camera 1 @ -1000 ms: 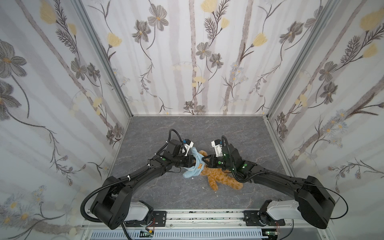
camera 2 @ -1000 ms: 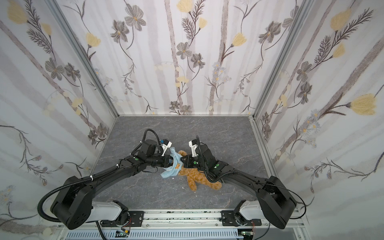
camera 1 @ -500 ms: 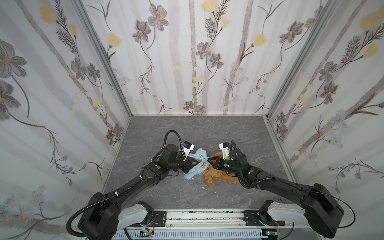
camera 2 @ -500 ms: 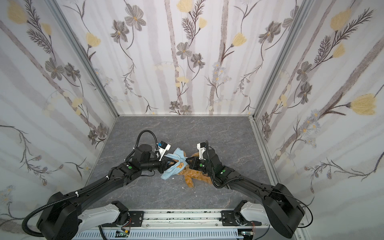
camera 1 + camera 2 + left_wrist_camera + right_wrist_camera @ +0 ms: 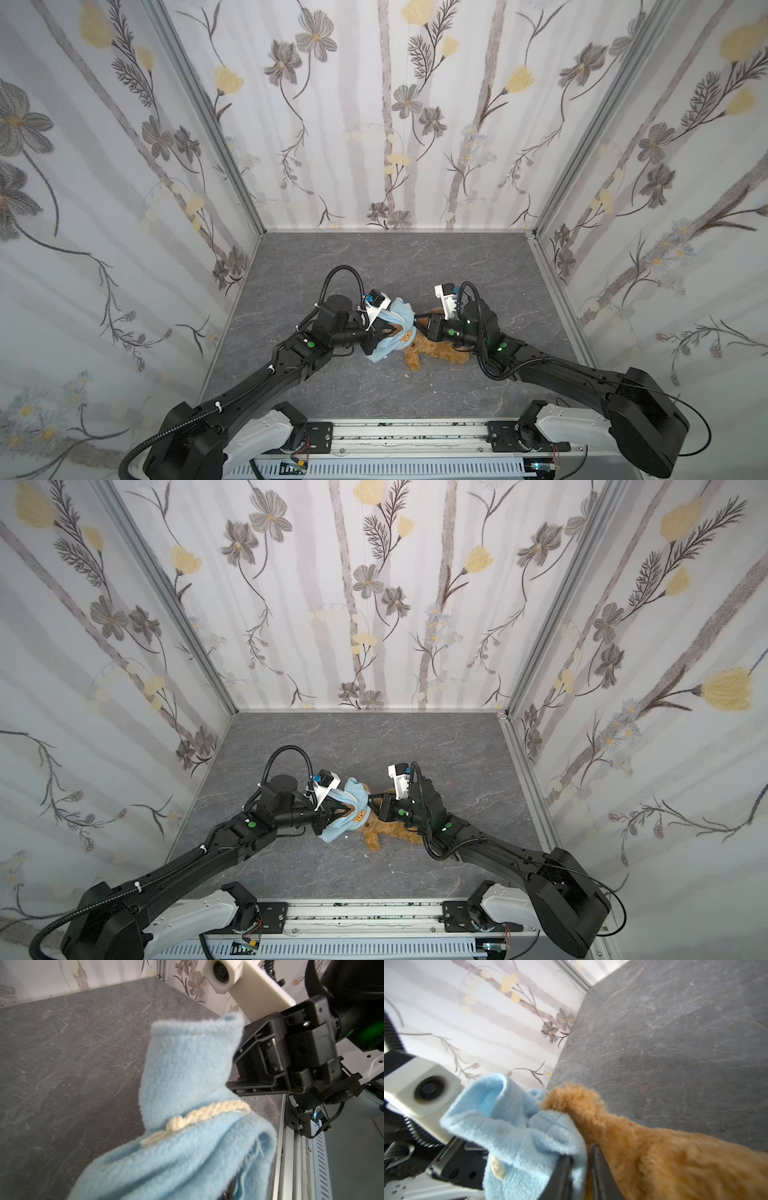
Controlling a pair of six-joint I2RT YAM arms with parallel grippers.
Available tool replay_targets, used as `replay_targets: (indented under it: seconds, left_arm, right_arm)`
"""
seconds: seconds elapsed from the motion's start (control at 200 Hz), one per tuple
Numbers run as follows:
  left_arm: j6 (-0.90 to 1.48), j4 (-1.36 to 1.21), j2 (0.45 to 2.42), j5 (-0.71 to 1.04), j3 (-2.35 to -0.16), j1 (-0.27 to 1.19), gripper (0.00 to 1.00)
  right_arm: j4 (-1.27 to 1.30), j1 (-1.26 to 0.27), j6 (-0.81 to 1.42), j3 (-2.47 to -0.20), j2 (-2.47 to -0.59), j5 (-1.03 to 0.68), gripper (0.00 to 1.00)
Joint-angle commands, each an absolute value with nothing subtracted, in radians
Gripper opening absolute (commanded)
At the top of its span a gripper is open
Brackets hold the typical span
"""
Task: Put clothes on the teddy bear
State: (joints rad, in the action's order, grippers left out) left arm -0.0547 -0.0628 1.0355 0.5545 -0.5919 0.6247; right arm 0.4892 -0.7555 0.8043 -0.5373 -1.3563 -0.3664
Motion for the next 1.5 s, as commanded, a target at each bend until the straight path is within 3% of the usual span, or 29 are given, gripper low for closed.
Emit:
replay_targets:
  seconds: [0.0, 0.15, 0.345, 0.52, 1.089, 1.244, 1.494]
  left_arm:
    - [-0.166, -0.13, 1.001, 0.548, -0.586, 0.625, 0.0]
    - [-0.283, -0.189, 0.973, 0.566, -0.559, 0.627, 0.0]
    - [-0.346, -0.374, 0.94, 0.528, -0.473, 0.625, 0.0]
    - [-0.375, -0.373, 0.963, 0.548, -0.47, 0.626, 0.0]
    - [-0.448, -0.355, 0.939, 0.58, -0.436, 0.646, 0.0]
    - [-0.456, -0.342, 0.94, 0.579, -0.439, 0.647, 0.0]
    - [-0.493, -0.298, 0.944, 0.571, -0.45, 0.654, 0.0]
  right_arm:
    - [0.52, -0.742, 0.68, -0.535, -1.315, -0.477, 0.35]
    - [0.346, -0.689, 0.549, -0.521, -1.177, -0.511, 0.48]
    - [0.376, -0.641, 0.559, -0.525, -1.088, -0.58, 0.51]
    - [0.386, -0.658, 0.58, -0.569, -1.177, -0.682, 0.34]
    - [0.413, -0.706, 0.625, -0.639, -1.31, -0.674, 0.32]
    - [0.413, -0.722, 0.625, -0.657, -1.34, -0.675, 0.27]
    - [0.38, -0.719, 0.639, -0.67, -1.325, -0.59, 0.01]
